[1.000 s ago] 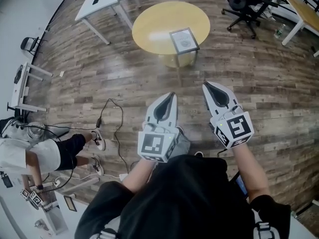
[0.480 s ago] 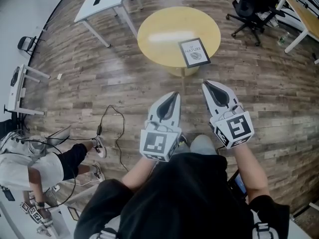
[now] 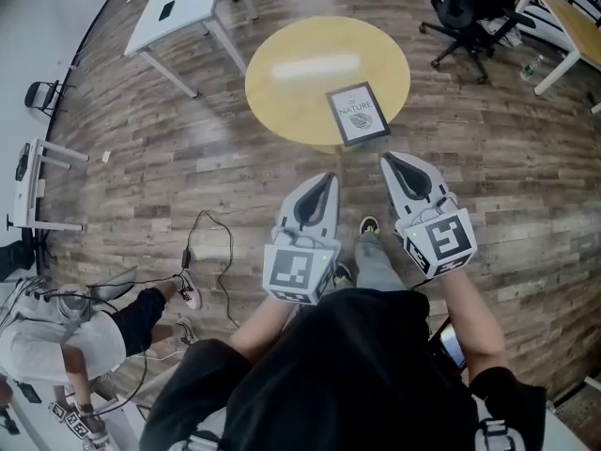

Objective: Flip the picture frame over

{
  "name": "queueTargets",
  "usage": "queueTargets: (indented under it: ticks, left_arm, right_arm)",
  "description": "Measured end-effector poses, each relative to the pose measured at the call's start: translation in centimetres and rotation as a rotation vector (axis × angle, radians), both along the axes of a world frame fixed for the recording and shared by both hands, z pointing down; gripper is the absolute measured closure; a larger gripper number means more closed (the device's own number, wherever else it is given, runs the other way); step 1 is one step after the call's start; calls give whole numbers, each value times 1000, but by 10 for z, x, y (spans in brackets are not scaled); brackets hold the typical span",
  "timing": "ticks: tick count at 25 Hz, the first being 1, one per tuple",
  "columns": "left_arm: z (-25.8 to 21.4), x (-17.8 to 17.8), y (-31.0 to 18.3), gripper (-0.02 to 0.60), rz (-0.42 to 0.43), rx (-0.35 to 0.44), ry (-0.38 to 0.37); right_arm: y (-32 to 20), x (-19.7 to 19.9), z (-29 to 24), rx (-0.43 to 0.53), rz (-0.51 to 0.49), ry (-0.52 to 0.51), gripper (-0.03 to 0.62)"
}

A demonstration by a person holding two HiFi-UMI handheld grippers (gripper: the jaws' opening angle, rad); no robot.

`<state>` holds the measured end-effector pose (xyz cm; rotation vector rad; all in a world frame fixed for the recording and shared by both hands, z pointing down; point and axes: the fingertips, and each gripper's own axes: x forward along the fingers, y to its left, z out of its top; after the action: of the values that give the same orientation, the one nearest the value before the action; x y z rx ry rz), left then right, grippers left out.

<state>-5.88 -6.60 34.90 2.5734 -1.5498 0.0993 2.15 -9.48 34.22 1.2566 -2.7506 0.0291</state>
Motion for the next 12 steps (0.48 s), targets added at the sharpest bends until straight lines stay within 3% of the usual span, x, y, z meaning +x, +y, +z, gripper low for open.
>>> queueTargets:
  ticks: [12]
  left_arm:
    - [-1, 48, -133, 558, -38, 7, -43]
  right_arm:
    - [-132, 46, 18, -17, -62, 15, 576]
